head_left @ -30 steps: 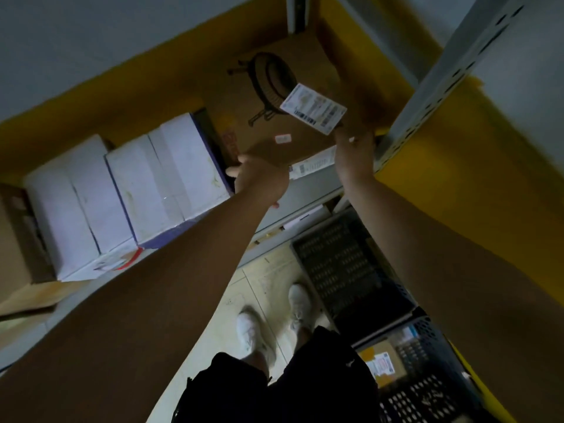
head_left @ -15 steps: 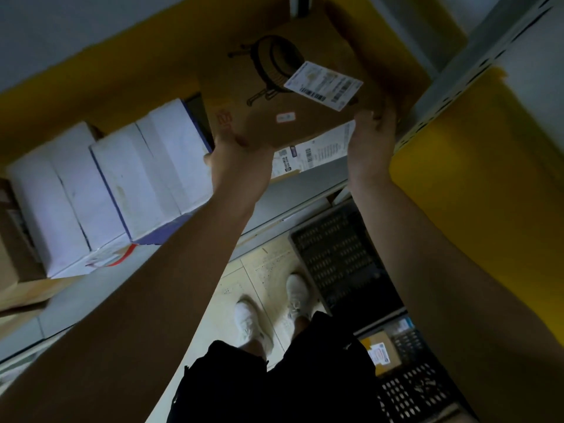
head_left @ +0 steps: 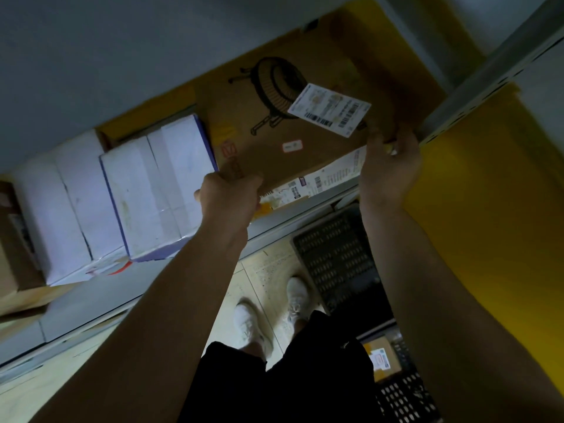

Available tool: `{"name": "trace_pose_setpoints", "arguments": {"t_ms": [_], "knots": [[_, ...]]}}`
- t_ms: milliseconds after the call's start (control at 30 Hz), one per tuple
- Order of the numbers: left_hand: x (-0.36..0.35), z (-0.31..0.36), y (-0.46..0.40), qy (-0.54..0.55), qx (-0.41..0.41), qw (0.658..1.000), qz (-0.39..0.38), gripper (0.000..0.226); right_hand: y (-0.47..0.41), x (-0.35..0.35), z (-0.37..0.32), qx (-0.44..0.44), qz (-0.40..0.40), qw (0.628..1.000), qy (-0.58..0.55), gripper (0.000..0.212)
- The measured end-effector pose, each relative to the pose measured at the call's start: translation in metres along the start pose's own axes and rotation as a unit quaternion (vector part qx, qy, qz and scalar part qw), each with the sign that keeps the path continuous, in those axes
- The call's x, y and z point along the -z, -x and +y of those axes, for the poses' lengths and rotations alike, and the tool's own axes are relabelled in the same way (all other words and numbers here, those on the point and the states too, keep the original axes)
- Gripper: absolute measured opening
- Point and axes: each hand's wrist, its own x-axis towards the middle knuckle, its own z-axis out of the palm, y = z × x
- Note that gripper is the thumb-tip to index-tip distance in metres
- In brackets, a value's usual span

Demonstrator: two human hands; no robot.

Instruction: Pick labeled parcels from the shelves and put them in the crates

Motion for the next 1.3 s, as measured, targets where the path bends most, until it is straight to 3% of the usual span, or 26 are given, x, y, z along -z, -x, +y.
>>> {"name": "trace_pose_setpoints", "arguments": {"t_ms": [100, 233, 367, 500, 667, 800, 1100, 1300], "knots": [[0.007, 0.003, 0.001, 0.04, 0.025, 0.999, -0.001, 0.038, 0.005, 0.001, -0.004, -0.018, 0.03, 0.999, -0.027, 0.046], [0.014, 0.009, 0.01, 0.056, 0.038, 0.998, -0.02, 0.029, 0.018, 0.015, -0.003, -0.053, 0.058, 0.995, -0.063, 0.038], [0.019, 0.017, 0.023, 0.078, -0.007, 0.996, -0.039, 0.021, 0.033, 0.035, 0.004, -0.084, 0.075, 0.991, -0.076, 0.036], [0.023, 0.019, 0.035, 0.1, -0.074, 0.992, -0.031, 0.033, 0.053, 0.045, 0.015, -0.092, 0.074, 0.984, -0.133, 0.029], [0.029, 0.008, 0.046, 0.156, -0.052, 0.985, -0.044, 0.056, 0.058, 0.054, 0.009, -0.051, 0.076, 0.986, -0.139, 0.024], [0.023, -0.01, 0.056, 0.184, -0.039, 0.981, -0.044, 0.062, 0.051, 0.061, 0.005, -0.024, 0.067, 0.991, -0.112, 0.025], [0.021, -0.011, 0.057, 0.191, -0.031, 0.98, -0.035, 0.055, 0.049, 0.061, 0.009, -0.021, 0.054, 0.992, -0.115, 0.028], [0.018, 0.001, 0.032, 0.17, -0.019, 0.985, -0.036, 0.043, 0.039, 0.039, -0.004, 0.027, 0.03, 0.996, -0.076, 0.047]]}}
